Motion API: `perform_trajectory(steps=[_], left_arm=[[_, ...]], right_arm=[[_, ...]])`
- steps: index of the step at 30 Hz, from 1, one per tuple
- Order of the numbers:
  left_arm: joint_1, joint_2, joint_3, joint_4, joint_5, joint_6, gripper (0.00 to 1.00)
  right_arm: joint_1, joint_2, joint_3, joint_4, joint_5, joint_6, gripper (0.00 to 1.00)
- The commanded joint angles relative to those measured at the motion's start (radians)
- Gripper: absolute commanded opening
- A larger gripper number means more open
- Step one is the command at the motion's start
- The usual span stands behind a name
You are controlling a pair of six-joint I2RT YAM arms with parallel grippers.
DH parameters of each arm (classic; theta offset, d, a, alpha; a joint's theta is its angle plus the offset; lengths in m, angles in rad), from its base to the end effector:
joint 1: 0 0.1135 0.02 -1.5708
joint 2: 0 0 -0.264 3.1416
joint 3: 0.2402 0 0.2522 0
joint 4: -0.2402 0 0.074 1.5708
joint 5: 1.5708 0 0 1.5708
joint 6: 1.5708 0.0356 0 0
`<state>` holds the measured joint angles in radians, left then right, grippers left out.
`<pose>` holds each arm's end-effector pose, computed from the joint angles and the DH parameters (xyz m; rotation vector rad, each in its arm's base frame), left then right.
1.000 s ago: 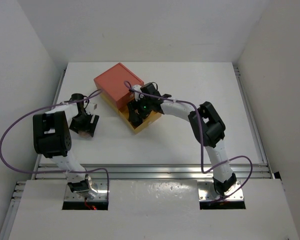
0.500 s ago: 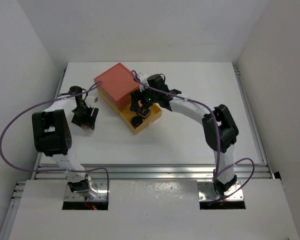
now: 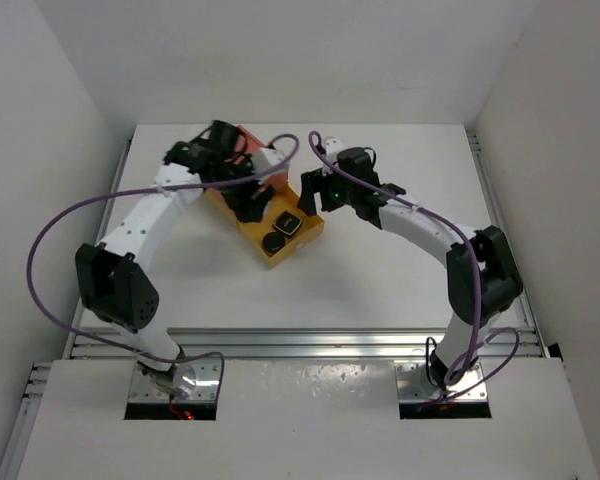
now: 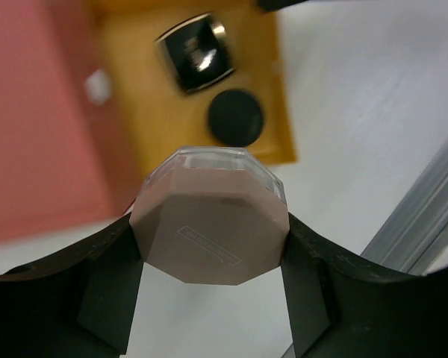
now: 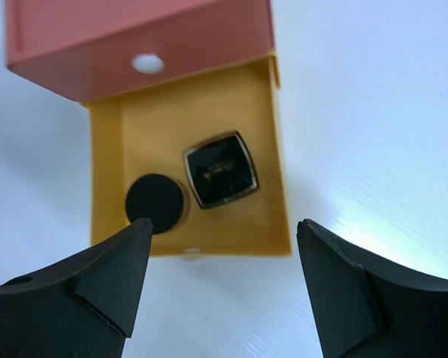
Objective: Organize the makeup
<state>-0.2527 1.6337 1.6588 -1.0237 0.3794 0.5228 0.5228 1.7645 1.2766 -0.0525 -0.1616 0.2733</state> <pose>0.3239 -0.0973 0.3531 1.0769 2.2630 -0.3770 0.3514 0.2091 0.2546 -0.3685 2.1393 0.6378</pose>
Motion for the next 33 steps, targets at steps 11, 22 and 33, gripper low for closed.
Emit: perform_trajectory(steps=[11, 22, 33], left_arm=[[-0.174, 0.262, -0.052, 0.439, -0.324, -0.184, 0.35], [-0.184, 0.363, -0.119, 0.565, -0.338, -0.336, 0.59], [-0.194, 0.364, -0.062, 0.528, -0.280, -0.366, 0.97]], right_arm=[[-0.058, -0.157, -0.152, -0.004, 0.152, 0.044, 0.78], [-0.067, -0.188, -0.183, -0.032, 0.171, 0.032, 0.79], [-0.067, -0.149, -0.161, -0.038, 0.102, 0.027, 0.82]])
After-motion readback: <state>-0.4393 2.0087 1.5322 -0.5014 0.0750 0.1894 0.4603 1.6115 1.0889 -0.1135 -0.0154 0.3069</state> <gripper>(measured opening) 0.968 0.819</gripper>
